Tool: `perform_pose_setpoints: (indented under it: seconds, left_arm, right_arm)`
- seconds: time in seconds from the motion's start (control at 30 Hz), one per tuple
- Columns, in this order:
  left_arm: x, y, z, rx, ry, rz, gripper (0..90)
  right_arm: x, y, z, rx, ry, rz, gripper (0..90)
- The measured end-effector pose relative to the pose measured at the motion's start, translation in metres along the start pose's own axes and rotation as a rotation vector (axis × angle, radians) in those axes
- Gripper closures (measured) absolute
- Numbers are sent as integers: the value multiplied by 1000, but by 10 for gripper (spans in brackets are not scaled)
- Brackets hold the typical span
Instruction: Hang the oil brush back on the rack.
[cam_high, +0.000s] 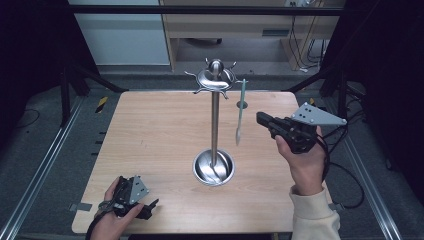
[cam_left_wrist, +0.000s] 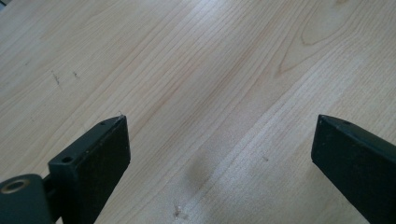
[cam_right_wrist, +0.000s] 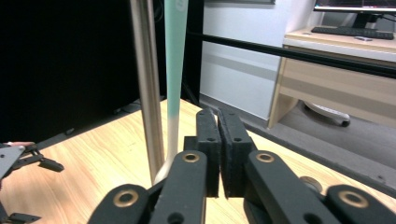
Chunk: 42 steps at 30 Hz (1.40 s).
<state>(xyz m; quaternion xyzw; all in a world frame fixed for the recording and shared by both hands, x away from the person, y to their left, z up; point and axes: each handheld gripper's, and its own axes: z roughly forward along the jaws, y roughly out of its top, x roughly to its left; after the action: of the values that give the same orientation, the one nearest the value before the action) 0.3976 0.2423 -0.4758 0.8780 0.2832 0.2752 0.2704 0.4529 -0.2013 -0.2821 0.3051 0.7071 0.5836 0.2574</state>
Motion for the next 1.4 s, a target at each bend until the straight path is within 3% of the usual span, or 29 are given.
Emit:
perform_pose_setpoints:
  seconds: [0.47, 0.7, 1.03, 1.4]
  left_arm:
    - [0, 0, 0, 0, -2, -1, 41]
    - [0, 0, 0, -1, -2, -1, 40]
    - [1, 0, 0, -1, -2, -4, 40]
    - [1, -1, -1, -4, -2, -6, 39]
  right_arm:
    - [-3, 4, -7, 7, -96, -1, 586]
    - [-8, 9, -16, -7, -173, 2, 436]
    - [-16, 10, -24, -31, -271, -3, 289]
    - [-28, 9, -32, -56, -348, 29, 169]
